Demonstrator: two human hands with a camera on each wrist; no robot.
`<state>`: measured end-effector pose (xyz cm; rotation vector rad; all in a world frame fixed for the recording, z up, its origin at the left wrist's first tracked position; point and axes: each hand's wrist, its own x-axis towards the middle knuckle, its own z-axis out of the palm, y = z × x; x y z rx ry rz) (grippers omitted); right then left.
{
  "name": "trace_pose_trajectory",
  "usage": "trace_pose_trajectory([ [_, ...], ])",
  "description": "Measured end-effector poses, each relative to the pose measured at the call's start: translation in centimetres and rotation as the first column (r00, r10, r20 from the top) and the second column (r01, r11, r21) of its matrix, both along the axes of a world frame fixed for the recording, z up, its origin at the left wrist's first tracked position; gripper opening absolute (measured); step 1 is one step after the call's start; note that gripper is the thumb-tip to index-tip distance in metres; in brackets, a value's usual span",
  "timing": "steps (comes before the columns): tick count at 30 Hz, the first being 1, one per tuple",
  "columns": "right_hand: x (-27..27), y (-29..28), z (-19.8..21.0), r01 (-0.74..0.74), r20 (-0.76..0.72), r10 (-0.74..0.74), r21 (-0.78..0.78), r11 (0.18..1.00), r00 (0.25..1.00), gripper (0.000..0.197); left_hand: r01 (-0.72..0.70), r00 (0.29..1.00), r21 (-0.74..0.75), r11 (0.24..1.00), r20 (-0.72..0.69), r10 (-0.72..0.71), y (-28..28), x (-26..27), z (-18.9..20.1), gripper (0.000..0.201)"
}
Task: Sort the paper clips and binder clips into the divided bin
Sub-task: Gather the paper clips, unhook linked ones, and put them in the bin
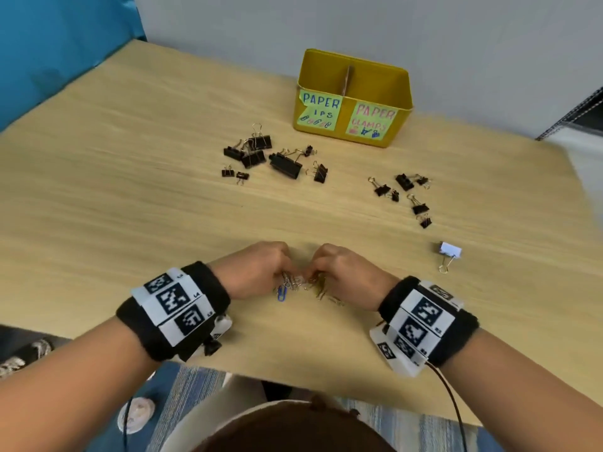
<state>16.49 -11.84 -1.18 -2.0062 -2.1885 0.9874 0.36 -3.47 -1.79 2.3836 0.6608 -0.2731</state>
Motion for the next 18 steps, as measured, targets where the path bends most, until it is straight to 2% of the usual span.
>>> trace_pose_trajectory([
  [2, 0.3, -1.0, 0.2, 0.034, 0.004, -0.034, -0.004, 0.999, 0.999, 0.040, -0.063, 0.998, -0.007, 0.998, -0.005, 0.063, -0.2, -0.5, 0.0, 0.044],
  [3, 0.4, -1.7, 0.3, 0.064, 0.015, -0.064, -0.005, 0.998, 0.998, 0.040, -0.096, 0.995, -0.012, 0.995, -0.022, 0.096, -0.5, -0.8, 0.0, 0.055],
  [5, 0.6, -2.8, 0.1, 0.121, 0.060, -0.119, -0.027, 0.992, 0.991, 0.059, -0.147, 0.987, 0.005, 0.989, -0.063, 0.147, -1.0, -1.1, 0.1, 0.074],
  [6, 0.5, -3.0, 0.0, 0.145, 0.077, -0.142, -0.042, 0.988, 0.987, 0.067, -0.158, 0.984, 0.028, 0.987, -0.073, 0.160, -1.3, -1.1, 0.1, 0.076],
  [8, -0.1, -3.2, -0.2, 0.177, 0.063, -0.175, -0.024, 0.984, 0.983, 0.066, -0.150, 0.985, 0.069, 0.986, -0.074, 0.155, -1.9, -0.6, -0.1, 0.067],
  [13, -1.1, -2.0, -0.4, 0.159, -0.002, -0.160, 0.081, 0.984, 0.987, 0.032, -0.146, 0.988, 0.042, 0.988, -0.044, 0.148, -2.0, 0.3, 0.0, 0.032],
  [18, -1.2, -1.3, -0.8, 0.155, -0.010, -0.155, 0.082, 0.985, 0.988, 0.017, -0.178, 0.981, 0.015, 0.984, -0.071, 0.179, -1.6, 0.4, -0.2, 0.020],
])
